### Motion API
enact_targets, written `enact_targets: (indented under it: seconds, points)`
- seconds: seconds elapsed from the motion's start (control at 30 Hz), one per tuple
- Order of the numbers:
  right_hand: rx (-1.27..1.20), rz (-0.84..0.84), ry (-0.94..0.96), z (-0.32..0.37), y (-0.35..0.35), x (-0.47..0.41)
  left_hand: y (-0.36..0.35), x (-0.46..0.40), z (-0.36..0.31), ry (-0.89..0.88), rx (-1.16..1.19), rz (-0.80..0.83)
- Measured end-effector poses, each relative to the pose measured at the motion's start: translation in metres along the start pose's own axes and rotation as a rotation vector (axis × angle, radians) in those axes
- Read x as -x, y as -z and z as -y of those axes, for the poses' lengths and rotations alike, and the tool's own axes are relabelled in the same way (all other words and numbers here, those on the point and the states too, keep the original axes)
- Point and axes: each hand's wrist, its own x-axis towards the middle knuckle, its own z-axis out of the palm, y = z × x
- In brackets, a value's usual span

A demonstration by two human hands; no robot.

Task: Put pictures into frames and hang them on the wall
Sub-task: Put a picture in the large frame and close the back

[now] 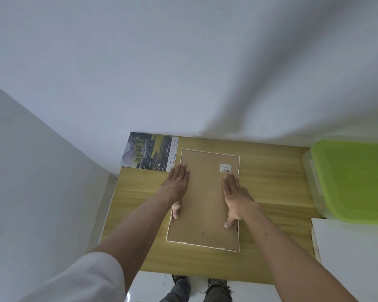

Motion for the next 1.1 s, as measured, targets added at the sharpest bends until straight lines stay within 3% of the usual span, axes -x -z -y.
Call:
enact_targets:
  seconds: [0.13,0.23,0.33,0.47,0.63,0.8,1.1]
  points:
    - [-0.019,-0.073,-0.005,-0.002,0.0,0.008,-0.002,0.004,0.001,0.014,0.085,0.034]
    - [-0.178,-0.146,-0.042,-0.003,-0.009,0.024,-0.008,0.016,-0.004,0.04,0.253,0.09]
    - [-0.603,-0.184,-0.118,-0.005,-0.032,0.037,-0.021,0.033,-0.011,0.121,0.592,0.069]
    - [-1.086,-0.446,-0.263,0.002,-0.047,0.042,-0.024,0.042,-0.022,0.292,1.006,-0.153]
    - [-1.552,-0.378,-0.332,0.008,-0.046,0.052,-0.022,0.048,-0.026,0.435,1.418,-0.3]
    - [-1.55,-0.522,-0.38,0.0,-0.056,0.068,-0.023,0.059,-0.025,0.478,1.585,-0.389]
    - [-1.662,-0.49,-0.185,-0.029,-0.033,0.117,0.02,0.113,-0.026,0.339,1.674,-0.374]
